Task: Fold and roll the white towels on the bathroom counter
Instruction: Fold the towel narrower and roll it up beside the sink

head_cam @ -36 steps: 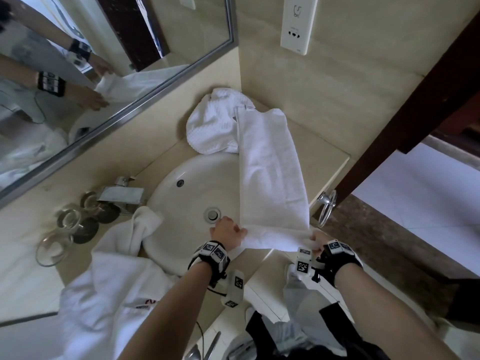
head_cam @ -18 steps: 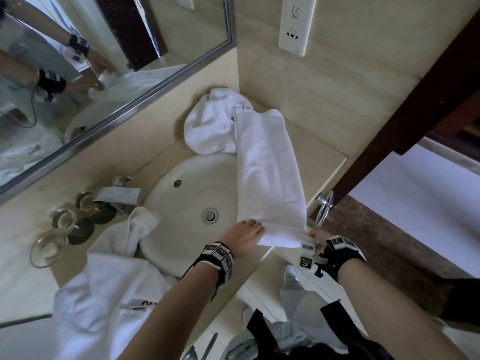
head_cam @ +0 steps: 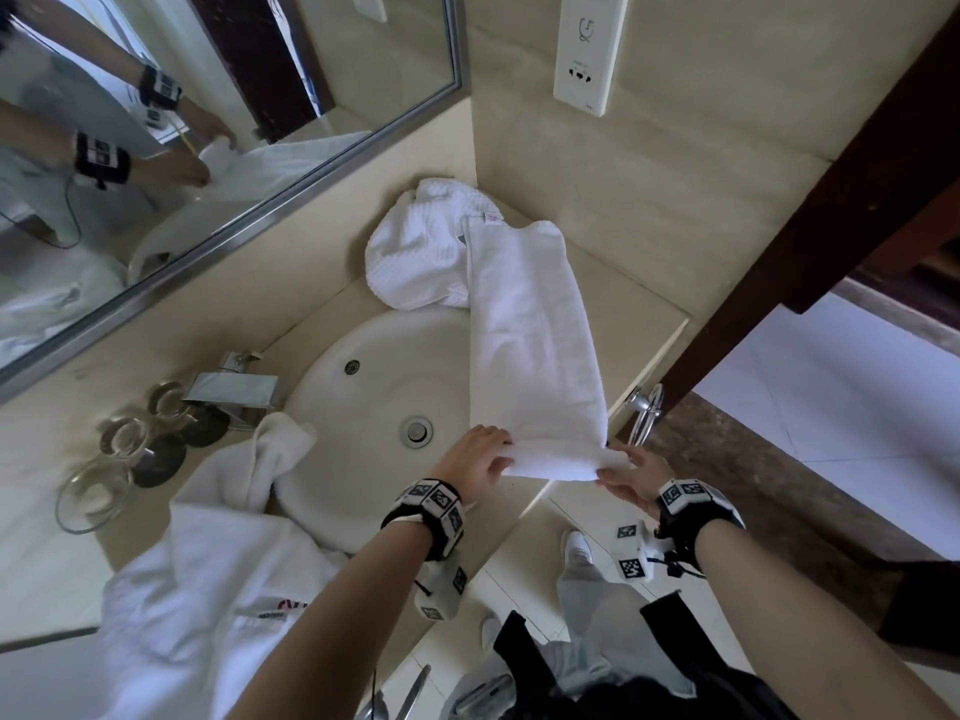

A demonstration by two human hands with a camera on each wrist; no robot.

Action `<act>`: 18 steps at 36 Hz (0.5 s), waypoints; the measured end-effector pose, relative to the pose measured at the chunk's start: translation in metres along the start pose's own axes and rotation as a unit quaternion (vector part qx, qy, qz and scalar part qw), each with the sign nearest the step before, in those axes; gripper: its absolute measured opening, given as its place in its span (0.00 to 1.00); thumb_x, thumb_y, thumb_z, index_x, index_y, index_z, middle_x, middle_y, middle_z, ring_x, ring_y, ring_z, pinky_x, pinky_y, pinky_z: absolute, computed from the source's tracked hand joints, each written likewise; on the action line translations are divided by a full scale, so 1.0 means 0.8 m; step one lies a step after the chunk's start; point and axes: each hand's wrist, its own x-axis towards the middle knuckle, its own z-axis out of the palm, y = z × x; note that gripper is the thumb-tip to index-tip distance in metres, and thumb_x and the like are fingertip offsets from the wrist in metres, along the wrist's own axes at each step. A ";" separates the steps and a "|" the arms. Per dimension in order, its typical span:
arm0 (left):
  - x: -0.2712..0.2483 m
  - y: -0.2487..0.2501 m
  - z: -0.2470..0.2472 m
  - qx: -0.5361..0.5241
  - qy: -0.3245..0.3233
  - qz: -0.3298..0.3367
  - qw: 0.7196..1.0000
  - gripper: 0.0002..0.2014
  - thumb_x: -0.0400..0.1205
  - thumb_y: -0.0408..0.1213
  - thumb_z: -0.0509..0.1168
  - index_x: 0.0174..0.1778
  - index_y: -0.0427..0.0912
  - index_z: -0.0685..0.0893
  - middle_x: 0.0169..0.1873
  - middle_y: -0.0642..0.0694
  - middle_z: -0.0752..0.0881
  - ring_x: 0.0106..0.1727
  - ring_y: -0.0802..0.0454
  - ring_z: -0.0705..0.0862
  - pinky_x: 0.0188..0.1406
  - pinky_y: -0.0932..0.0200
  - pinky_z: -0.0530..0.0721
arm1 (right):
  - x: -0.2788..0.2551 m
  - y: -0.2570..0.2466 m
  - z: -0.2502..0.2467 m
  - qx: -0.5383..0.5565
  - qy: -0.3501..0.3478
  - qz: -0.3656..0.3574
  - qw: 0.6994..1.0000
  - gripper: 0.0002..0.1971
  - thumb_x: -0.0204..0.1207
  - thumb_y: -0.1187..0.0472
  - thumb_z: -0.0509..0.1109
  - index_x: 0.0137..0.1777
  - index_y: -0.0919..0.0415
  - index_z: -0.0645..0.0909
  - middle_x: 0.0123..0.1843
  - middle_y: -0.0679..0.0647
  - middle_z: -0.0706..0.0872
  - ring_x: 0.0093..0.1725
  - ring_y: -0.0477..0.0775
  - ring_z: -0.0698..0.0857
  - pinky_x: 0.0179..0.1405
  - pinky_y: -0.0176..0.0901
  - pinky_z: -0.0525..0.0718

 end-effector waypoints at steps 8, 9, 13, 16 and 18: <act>-0.001 -0.011 -0.008 0.021 0.033 -0.108 0.993 0.19 0.84 0.51 0.59 0.54 0.39 0.85 0.56 0.43 0.80 0.61 0.44 0.74 0.60 0.45 0.75 | 0.009 -0.003 0.005 0.055 -0.015 0.026 0.998 0.27 0.74 0.69 0.73 0.73 0.70 0.71 0.65 0.67 0.80 0.52 0.67 0.85 0.35 0.45 0.91; 0.000 -0.010 -0.011 0.018 0.022 -0.127 0.991 0.20 0.84 0.52 0.58 0.56 0.39 0.85 0.59 0.43 0.79 0.64 0.44 0.72 0.62 0.45 0.74 | 0.014 -0.002 0.007 0.058 -0.007 0.027 0.998 0.26 0.74 0.68 0.73 0.72 0.72 0.72 0.64 0.68 0.81 0.51 0.66 0.86 0.36 0.45 0.90; 0.009 -0.003 -0.020 -0.024 -0.008 -0.188 0.982 0.23 0.84 0.54 0.56 0.59 0.38 0.83 0.65 0.44 0.75 0.69 0.44 0.70 0.68 0.42 0.72 | 0.032 -0.004 0.014 0.063 0.005 0.052 0.997 0.23 0.76 0.66 0.71 0.71 0.69 0.73 0.64 0.65 0.80 0.55 0.62 0.83 0.32 0.44 0.90; 0.019 0.001 -0.021 -0.094 -0.014 -0.259 0.961 0.25 0.80 0.56 0.59 0.56 0.36 0.83 0.63 0.43 0.78 0.67 0.43 0.73 0.68 0.40 0.72 | 0.047 -0.009 0.017 0.083 0.018 0.076 0.993 0.29 0.74 0.67 0.71 0.75 0.65 0.68 0.64 0.62 0.76 0.48 0.59 0.83 0.28 0.41 0.87; 0.028 -0.002 -0.021 -0.134 0.003 -0.306 0.943 0.29 0.73 0.62 0.62 0.51 0.36 0.85 0.58 0.41 0.83 0.60 0.41 0.80 0.62 0.40 0.78 | 0.056 -0.017 0.020 0.070 0.030 0.094 0.993 0.28 0.72 0.68 0.73 0.72 0.68 0.71 0.69 0.65 0.73 0.45 0.65 0.80 0.21 0.41 0.85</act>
